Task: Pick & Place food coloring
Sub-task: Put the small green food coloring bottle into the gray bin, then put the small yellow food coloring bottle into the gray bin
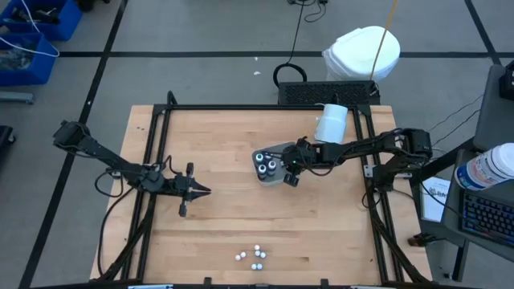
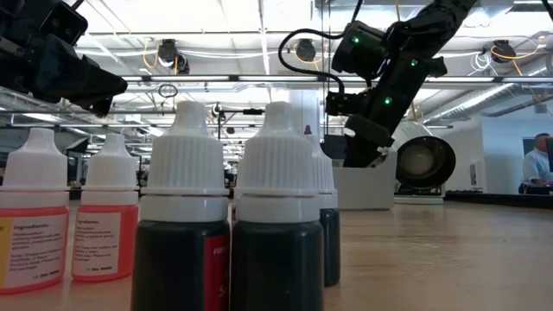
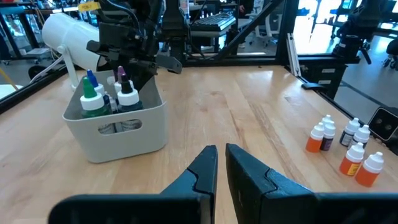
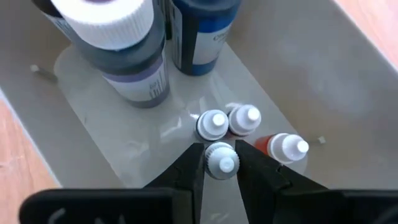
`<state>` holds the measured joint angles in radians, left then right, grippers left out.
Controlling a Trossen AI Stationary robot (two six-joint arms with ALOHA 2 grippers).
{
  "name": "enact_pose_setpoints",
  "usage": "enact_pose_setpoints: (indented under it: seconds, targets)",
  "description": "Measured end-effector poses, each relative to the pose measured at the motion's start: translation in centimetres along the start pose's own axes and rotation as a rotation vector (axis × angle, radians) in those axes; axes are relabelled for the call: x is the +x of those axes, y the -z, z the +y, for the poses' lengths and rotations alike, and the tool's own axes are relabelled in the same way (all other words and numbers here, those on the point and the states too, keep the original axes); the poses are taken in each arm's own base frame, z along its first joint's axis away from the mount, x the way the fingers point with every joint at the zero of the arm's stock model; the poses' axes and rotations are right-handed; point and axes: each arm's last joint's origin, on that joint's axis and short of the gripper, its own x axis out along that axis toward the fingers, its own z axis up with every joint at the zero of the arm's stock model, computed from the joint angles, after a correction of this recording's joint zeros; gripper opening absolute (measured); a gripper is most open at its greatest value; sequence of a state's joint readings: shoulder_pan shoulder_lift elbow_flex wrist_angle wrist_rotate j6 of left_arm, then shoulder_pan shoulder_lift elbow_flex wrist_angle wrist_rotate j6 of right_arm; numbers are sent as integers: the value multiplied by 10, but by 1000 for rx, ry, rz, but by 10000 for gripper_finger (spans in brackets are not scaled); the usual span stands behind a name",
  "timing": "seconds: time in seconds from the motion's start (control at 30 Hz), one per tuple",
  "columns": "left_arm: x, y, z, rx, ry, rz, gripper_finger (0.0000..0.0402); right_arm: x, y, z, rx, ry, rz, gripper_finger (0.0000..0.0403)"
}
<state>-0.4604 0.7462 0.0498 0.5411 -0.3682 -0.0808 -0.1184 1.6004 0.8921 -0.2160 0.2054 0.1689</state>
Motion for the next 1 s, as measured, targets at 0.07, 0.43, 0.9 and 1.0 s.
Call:
enact_pose_setpoints:
  seconds: [0.07,0.43,0.9,1.0]
  targets:
    - [0,0,0,0,0,0,42,-1,0,0,1,-1,-4,79]
    - [0,0,0,-3,0,-1,42,-11,-4,-2,12,-5,-39,94]
    - [0,0,0,-3,0,-1,42,-44,-17,-9,-2,-2,-88,101]
    - [0,0,0,-2,1,2,42,-81,-32,-9,9,-40,-207,97]
